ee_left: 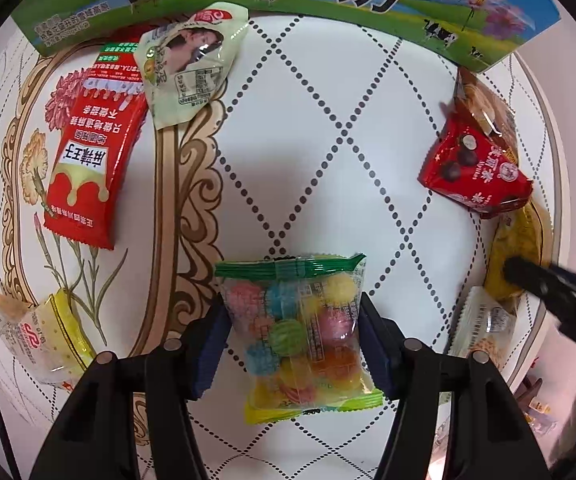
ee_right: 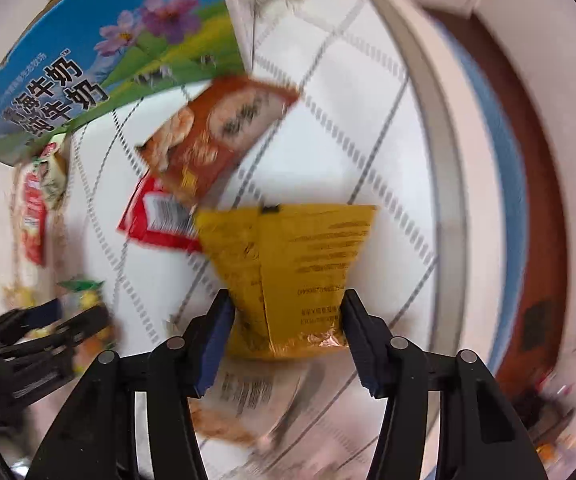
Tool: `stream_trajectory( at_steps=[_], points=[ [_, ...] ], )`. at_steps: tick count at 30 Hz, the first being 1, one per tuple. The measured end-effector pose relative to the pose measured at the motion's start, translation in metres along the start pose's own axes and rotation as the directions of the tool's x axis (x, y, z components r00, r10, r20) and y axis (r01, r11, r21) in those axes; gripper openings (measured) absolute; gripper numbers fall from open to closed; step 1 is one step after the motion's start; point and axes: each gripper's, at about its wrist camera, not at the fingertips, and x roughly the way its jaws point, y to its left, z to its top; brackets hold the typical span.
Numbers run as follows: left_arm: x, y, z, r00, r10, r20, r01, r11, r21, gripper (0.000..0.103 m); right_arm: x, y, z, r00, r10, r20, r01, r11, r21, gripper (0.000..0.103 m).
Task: Organize snacks
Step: 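Grasp the candy bag with the left tool while the right tool grasps the yellow chip bag, then carry both bags into the box and open both tools to release them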
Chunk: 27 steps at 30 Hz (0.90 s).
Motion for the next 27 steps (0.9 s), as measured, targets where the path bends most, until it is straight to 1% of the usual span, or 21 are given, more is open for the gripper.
stream_trajectory(
  at_steps=[2, 3, 4, 6, 7, 8, 10, 12, 13, 14, 15, 16, 17, 19, 21, 22, 24, 27],
  points=[
    [0.002, 0.003, 0.001, 1.000, -0.002, -0.006, 0.002, 1.000, -0.004, 0.060, 0.001, -0.005, -0.002, 0.998, 0.057, -0.040, -0.055, 0.998, 0.038, 0.058],
    [0.003, 0.004, 0.001, 1.000, -0.001, -0.008, 0.001, 1.000, -0.006, 0.061, -0.001, -0.007, -0.002, 0.997, 0.073, -0.038, -0.071, 0.997, 0.044, 0.062],
    [0.006, -0.002, 0.003, 1.000, -0.002, -0.010, 0.002, 1.000, -0.010, 0.061, -0.006, -0.007, -0.001, 0.998, 0.061, -0.017, -0.061, 0.998, 0.034, 0.069],
    [0.008, -0.002, 0.002, 1.000, -0.005, -0.015, 0.005, 1.000, -0.018, 0.062, -0.013, -0.010, -0.001, 1.000, 0.011, 0.020, -0.012, 1.000, 0.018, 0.076],
    [0.009, -0.001, -0.001, 1.000, -0.004, -0.017, 0.004, 1.000, -0.020, 0.062, -0.014, -0.012, 0.001, 1.000, -0.001, 0.029, 0.000, 1.000, 0.024, 0.076],
    [0.008, 0.001, 0.003, 1.000, -0.002, -0.020, 0.002, 1.000, -0.020, 0.062, -0.013, -0.015, 0.001, 1.000, 0.004, 0.029, -0.006, 0.999, 0.039, 0.076],
    [0.008, 0.003, 0.002, 1.000, -0.005, -0.020, 0.005, 1.000, -0.024, 0.062, -0.008, -0.018, 0.004, 0.999, 0.029, 0.025, -0.031, 0.997, 0.067, 0.076],
    [0.008, 0.002, 0.004, 1.000, -0.007, -0.015, 0.007, 1.000, -0.025, 0.062, -0.001, -0.018, 0.008, 0.999, 0.047, 0.028, -0.049, 0.996, 0.071, 0.076],
    [0.006, 0.000, 0.003, 1.000, -0.009, -0.010, 0.009, 1.000, -0.024, 0.060, 0.003, -0.016, 0.009, 0.998, 0.052, 0.026, -0.053, 0.996, 0.068, 0.076],
    [0.004, 0.007, 0.011, 1.000, -0.011, -0.004, 0.011, 1.000, -0.022, 0.059, 0.008, -0.014, 0.009, 0.999, 0.047, 0.020, -0.048, 0.997, 0.067, 0.073],
    [-0.003, 0.015, 0.018, 1.000, -0.010, 0.006, 0.010, 1.000, -0.017, 0.057, 0.008, -0.007, 0.006, 0.999, 0.036, 0.021, -0.038, 0.997, 0.069, 0.063],
    [-0.007, 0.016, 0.019, 1.000, -0.010, 0.011, 0.010, 1.000, -0.013, 0.056, 0.011, -0.005, 0.005, 1.000, 0.013, 0.029, -0.015, 0.998, 0.065, 0.059],
    [-0.010, 0.017, 0.018, 1.000, -0.012, 0.015, 0.012, 1.000, -0.010, 0.056, 0.012, -0.003, 0.004, 0.999, 0.001, 0.036, -0.003, 0.998, 0.058, 0.058],
    [-0.020, 0.019, 0.014, 0.999, -0.020, 0.029, 0.020, 1.000, -0.005, 0.055, 0.010, -0.002, 0.002, 0.999, 0.002, 0.055, -0.005, 0.998, 0.057, 0.054],
    [-0.029, 0.018, 0.012, 0.999, -0.023, 0.043, 0.023, 1.000, 0.003, 0.054, 0.005, 0.000, 0.001, 0.998, 0.007, 0.067, -0.011, 0.999, 0.046, 0.051],
    [-0.034, 0.019, 0.011, 0.998, -0.029, 0.050, 0.028, 1.000, 0.008, 0.053, 0.002, 0.001, -0.001, 0.997, 0.016, 0.073, -0.019, 0.999, 0.044, 0.049],
    [-0.048, 0.019, 0.011, 0.997, -0.048, 0.065, 0.047, 0.999, 0.014, 0.053, -0.010, -0.004, -0.002, 0.996, 0.030, 0.085, -0.033, 0.999, 0.040, 0.049],
    [-0.073, 0.020, 0.011, 0.991, -0.093, 0.093, 0.092, 0.996, 0.015, 0.053, -0.033, -0.004, -0.003, 0.991, 0.078, 0.105, -0.082, 0.996, 0.031, 0.049]
  ],
)
